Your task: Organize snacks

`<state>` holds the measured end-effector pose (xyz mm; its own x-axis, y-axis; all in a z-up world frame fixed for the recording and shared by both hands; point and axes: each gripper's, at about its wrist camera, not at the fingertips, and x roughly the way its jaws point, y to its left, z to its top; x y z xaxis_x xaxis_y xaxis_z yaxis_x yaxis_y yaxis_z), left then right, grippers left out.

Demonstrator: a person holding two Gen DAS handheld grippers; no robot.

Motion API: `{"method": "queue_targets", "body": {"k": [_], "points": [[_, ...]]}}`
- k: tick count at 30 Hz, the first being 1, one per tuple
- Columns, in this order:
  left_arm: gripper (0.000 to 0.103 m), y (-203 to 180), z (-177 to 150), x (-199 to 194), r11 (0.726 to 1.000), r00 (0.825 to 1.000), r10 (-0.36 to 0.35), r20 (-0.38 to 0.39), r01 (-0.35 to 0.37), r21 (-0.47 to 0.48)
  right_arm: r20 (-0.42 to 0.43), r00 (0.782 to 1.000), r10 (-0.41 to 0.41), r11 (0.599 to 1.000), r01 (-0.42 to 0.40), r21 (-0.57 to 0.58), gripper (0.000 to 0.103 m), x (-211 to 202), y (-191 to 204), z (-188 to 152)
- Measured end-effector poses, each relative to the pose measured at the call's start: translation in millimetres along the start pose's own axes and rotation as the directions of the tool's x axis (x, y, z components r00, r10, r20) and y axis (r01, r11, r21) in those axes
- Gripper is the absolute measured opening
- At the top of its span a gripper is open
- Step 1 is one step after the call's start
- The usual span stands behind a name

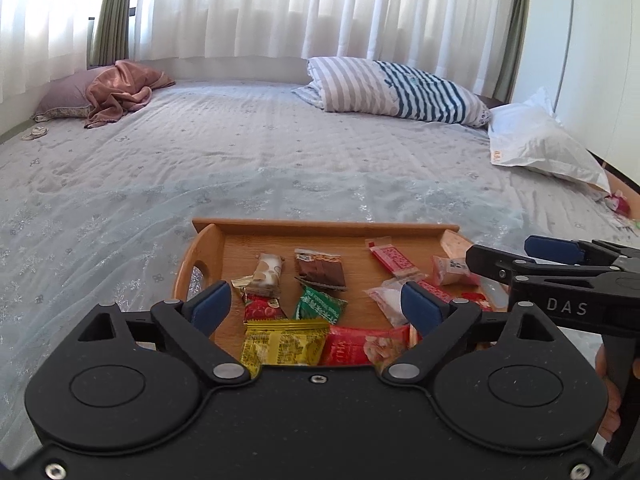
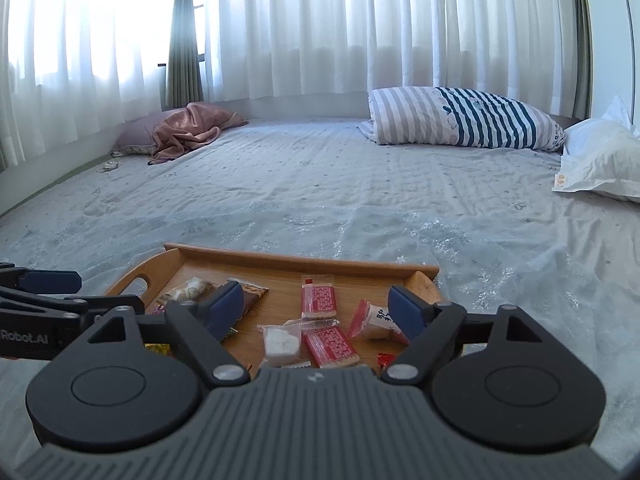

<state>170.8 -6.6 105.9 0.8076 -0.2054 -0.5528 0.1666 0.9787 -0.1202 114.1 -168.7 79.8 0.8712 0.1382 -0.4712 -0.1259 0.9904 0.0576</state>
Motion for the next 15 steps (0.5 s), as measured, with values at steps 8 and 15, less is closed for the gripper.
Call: {"method": "queue_targets", "body": {"k": [8, 15], "points": [[0.095, -7.4, -19.4, -36.7, 1.000, 1.000, -0.019, 0.012, 0.018, 0.005, 0.050, 0.998, -0.027, 1.000, 0.028, -0.015, 0.091, -35.7, 5.3, -18.1], [0.096, -11.5, -65.3, -48.9, 1.000, 1.000, -0.003, -0.011, 0.004, 0.007, 0.080, 0.996, -0.044, 0.998, 0.046, -0.034, 0.094, -62.5, 14.6, -59.6]]}}
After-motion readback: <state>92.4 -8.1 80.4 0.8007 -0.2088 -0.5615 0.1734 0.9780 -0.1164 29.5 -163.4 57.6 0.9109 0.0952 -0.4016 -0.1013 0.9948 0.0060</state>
